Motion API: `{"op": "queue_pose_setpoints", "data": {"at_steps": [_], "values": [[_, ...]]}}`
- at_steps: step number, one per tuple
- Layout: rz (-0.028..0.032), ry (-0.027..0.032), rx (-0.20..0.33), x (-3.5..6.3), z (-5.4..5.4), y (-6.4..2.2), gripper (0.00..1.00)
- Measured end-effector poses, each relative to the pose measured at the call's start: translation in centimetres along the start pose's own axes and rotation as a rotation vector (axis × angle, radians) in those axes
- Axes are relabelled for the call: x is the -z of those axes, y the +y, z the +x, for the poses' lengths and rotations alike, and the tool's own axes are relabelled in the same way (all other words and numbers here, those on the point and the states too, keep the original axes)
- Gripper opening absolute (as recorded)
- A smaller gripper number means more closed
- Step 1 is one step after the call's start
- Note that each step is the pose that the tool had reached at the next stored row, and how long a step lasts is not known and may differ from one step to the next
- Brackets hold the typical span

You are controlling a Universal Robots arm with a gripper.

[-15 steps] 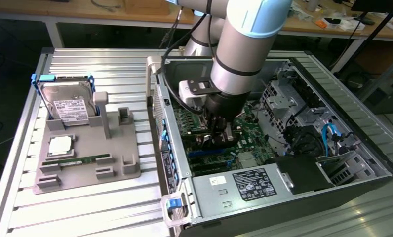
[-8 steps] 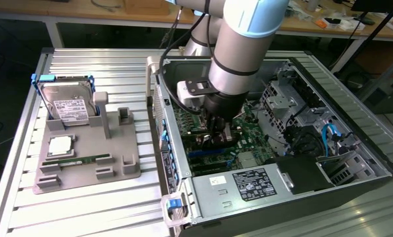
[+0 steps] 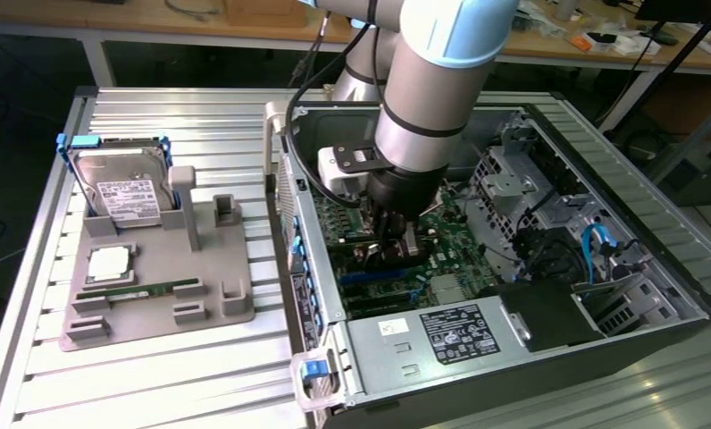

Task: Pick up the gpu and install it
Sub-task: 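Insert the gpu into the slot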

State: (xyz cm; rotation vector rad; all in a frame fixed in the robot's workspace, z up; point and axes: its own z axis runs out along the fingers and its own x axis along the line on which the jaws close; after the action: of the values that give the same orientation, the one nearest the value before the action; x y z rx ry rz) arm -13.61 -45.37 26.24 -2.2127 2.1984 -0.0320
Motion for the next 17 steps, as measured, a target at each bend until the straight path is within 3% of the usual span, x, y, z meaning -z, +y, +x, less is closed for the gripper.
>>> {"op": "queue_pose_setpoints", "data": {"at_steps": [7,10,14,17], "values": [[0.0006,0.0,0.0,0.0,0.0,0.01,0.28],[0.0115,0.0001,0.0,0.0,0.0,0.16,0.28],[0.0178,0.0,0.0,0.0,0.0,0.22,0.28],[0.0184,0.0,0.0,0.0,0.0,0.22,0.28]]}}
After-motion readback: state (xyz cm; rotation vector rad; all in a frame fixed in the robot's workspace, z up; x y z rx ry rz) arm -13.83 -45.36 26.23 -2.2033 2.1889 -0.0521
